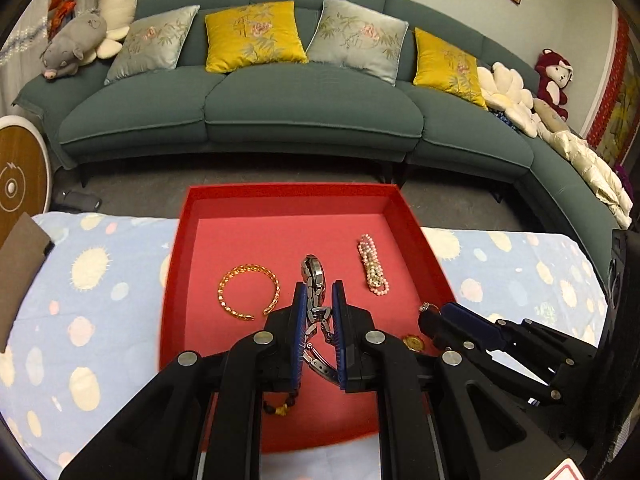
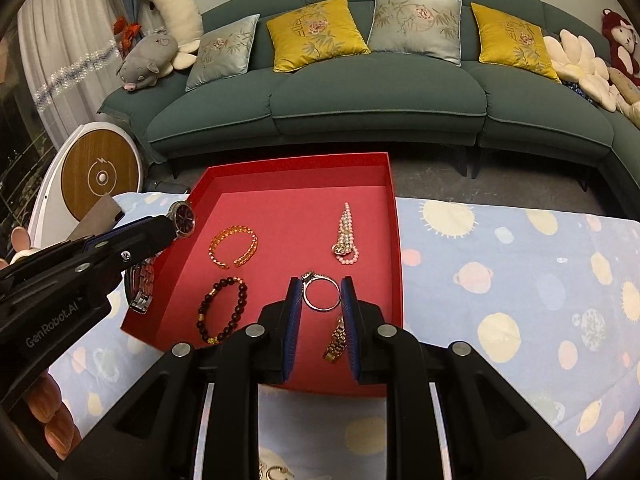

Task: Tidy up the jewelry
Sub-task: 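Lower the silver piece and silver ring into the red tray and open both grippers, then move both grippers back over the remaining earrings on the bedspread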

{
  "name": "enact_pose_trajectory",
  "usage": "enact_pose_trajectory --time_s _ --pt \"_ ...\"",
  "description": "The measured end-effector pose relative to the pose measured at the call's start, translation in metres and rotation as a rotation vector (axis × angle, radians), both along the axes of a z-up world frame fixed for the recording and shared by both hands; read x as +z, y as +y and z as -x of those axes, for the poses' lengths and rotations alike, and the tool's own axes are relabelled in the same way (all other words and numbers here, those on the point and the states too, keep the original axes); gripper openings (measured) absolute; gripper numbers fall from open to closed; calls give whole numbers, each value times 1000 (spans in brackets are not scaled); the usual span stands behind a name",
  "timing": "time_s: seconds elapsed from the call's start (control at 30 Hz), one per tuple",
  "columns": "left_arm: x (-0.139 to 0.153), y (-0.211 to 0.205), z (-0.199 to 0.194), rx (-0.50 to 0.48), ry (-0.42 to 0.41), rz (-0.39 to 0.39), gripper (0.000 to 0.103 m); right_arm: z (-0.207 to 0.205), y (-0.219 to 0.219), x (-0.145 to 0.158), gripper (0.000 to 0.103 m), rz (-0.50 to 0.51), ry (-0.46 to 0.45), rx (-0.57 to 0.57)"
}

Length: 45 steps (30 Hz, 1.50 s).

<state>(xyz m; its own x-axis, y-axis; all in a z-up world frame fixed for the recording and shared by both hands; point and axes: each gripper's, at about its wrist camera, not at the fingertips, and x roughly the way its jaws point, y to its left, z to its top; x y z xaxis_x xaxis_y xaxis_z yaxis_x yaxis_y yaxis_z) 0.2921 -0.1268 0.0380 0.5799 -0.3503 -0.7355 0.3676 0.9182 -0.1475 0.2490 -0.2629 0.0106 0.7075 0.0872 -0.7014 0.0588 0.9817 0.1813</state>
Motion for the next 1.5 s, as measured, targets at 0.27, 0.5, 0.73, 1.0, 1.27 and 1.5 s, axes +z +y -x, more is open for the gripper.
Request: enact_pose_trajectory --time_s 0.27,0.5,0.73,1.0,1.27,1.5 --pt "-26 -10 -22 -7 22 -18 10 -30 -5 -32 19 1 56 -9" --pt "-13 1 -28 33 29 35 22 -30 -5 -31 26 6 28 -9" --pt "23 44 19 72 -15 49 29 16 -22 13 42 -13 -52 -32" --pt "35 89 99 114 -20 27 35 110 -33 53 46 -4 -111 -46" --pt "15 107 151 111 68 52 37 178 -2 25 46 -37 -36 -5" --pt "-3 100 164 65 75 15 38 187 32 -28 46 -6 76 61"
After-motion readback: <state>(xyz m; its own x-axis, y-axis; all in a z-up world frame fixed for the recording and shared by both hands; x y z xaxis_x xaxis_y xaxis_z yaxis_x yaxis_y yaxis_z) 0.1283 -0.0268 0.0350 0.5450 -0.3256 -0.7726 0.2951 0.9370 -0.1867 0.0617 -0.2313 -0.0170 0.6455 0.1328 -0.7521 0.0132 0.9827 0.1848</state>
